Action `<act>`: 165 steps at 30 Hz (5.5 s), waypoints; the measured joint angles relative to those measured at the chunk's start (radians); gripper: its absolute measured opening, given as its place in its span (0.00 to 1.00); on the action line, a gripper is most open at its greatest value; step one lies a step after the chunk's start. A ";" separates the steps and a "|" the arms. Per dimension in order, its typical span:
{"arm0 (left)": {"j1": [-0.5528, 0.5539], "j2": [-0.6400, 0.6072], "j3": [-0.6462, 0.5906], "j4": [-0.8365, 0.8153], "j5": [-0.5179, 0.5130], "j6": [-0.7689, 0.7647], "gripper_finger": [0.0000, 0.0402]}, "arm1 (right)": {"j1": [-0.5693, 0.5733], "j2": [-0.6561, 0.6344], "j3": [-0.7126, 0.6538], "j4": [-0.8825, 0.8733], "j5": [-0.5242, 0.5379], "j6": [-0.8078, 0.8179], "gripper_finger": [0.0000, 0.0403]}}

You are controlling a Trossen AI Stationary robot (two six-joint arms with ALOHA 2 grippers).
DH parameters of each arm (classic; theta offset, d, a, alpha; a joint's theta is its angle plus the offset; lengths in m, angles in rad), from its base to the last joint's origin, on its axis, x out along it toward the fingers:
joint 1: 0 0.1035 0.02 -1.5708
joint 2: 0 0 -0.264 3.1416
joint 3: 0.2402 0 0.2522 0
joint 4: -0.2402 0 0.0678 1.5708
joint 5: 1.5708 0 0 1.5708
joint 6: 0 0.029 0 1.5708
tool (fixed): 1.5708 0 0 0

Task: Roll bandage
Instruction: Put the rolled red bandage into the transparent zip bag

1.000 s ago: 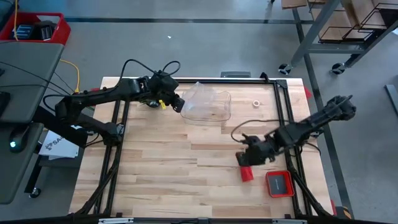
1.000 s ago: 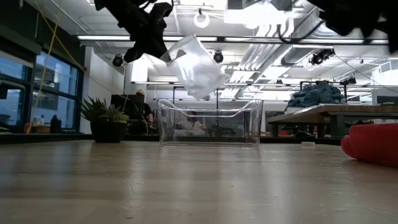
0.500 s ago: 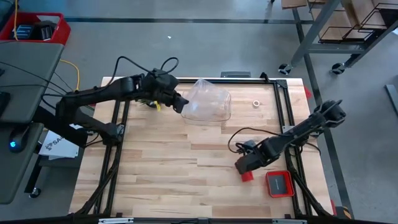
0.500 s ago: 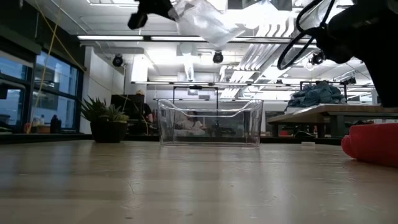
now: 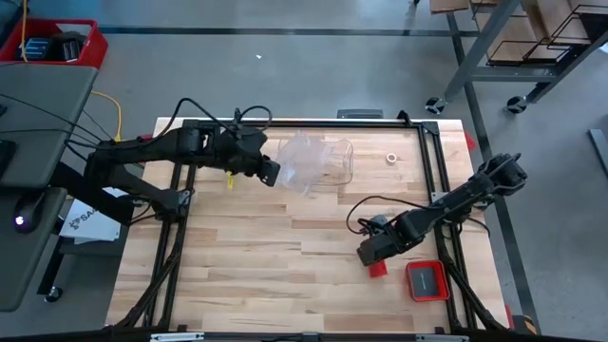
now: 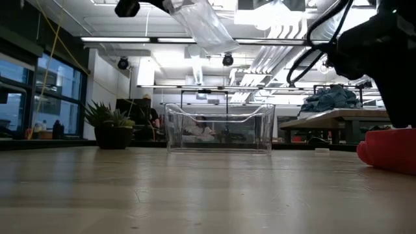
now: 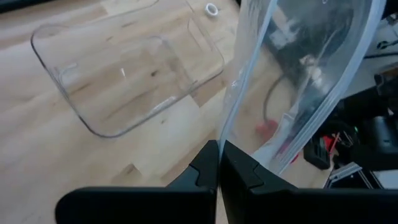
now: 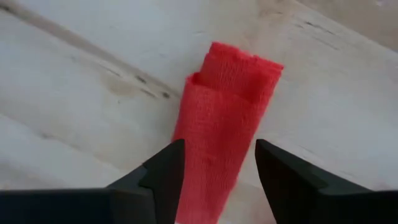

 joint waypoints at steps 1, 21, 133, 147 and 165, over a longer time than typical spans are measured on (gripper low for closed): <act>-0.008 0.000 0.000 -0.005 -0.004 -0.011 0.00 | 0.000 0.000 -0.004 -0.003 0.001 0.005 0.48; -0.035 0.009 0.000 -0.122 0.002 -0.044 0.00 | -0.008 0.182 -0.020 0.136 -0.007 0.030 0.48; 0.163 0.473 0.342 0.718 0.760 -0.217 0.00 | -0.229 -0.343 0.332 0.407 0.868 -1.081 0.27; 0.173 0.473 0.342 0.880 0.731 -0.138 0.00 | -0.227 -0.385 0.332 0.656 0.885 -1.120 0.48; 0.163 0.426 0.341 0.944 0.760 -0.140 0.00 | -0.227 -0.443 0.332 0.723 0.892 -1.124 0.49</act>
